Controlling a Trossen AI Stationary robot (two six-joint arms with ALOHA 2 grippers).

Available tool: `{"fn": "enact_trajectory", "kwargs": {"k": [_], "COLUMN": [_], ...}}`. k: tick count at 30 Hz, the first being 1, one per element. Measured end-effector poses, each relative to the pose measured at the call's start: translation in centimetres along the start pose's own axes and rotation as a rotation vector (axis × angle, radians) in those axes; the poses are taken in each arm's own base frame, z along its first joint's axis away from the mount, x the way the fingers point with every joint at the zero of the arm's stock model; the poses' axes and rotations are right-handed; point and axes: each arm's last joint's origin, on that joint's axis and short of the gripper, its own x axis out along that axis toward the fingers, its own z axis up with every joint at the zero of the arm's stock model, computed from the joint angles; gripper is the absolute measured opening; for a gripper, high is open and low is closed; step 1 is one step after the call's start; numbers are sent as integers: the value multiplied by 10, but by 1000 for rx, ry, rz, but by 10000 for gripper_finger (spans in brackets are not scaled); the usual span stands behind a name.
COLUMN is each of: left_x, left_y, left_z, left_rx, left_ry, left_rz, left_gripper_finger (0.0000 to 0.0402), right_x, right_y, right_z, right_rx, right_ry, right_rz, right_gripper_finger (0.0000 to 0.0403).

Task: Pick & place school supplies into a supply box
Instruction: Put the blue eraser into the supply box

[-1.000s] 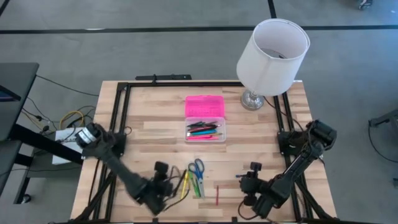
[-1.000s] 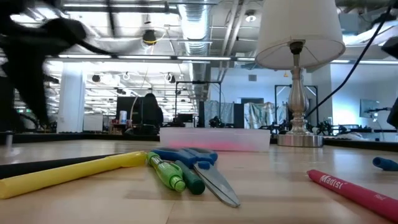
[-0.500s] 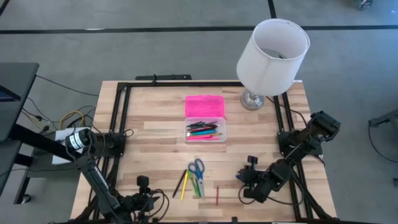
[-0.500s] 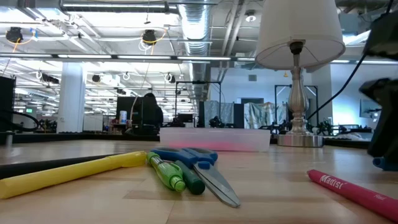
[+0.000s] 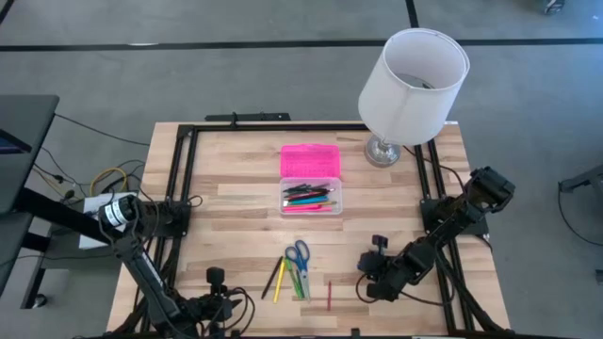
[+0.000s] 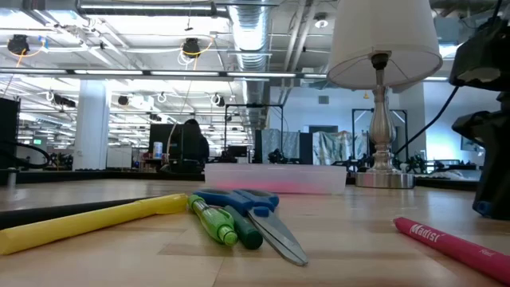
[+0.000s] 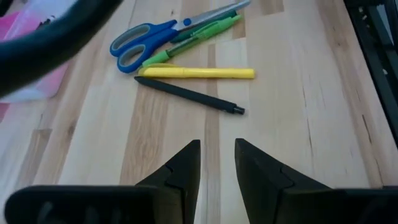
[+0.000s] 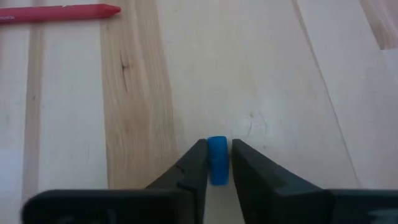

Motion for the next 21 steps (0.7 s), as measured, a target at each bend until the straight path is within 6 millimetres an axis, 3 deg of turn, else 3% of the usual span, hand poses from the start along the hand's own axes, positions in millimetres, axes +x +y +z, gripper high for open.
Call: {"fn": "enact_trajectory", "kwargs": {"k": [6,13,21], "left_x": [0,0,0], "left_y": [0,0,-1], "left_z": [0,1,2], "left_rx": [0,-4,-9], "left_ry": [-5,-14,-41], "left_rz": [4,5,10], "left_gripper_finger": [95,95,95], "right_x": [-1,-2,2], "right_y": [0,3,-7], "right_z": [0,6,42], "right_rx": [2,-40,-104], "right_ry": [0,2,-14], "right_rz": [5,3,-23], "right_gripper_finger": [7,12,6]}}
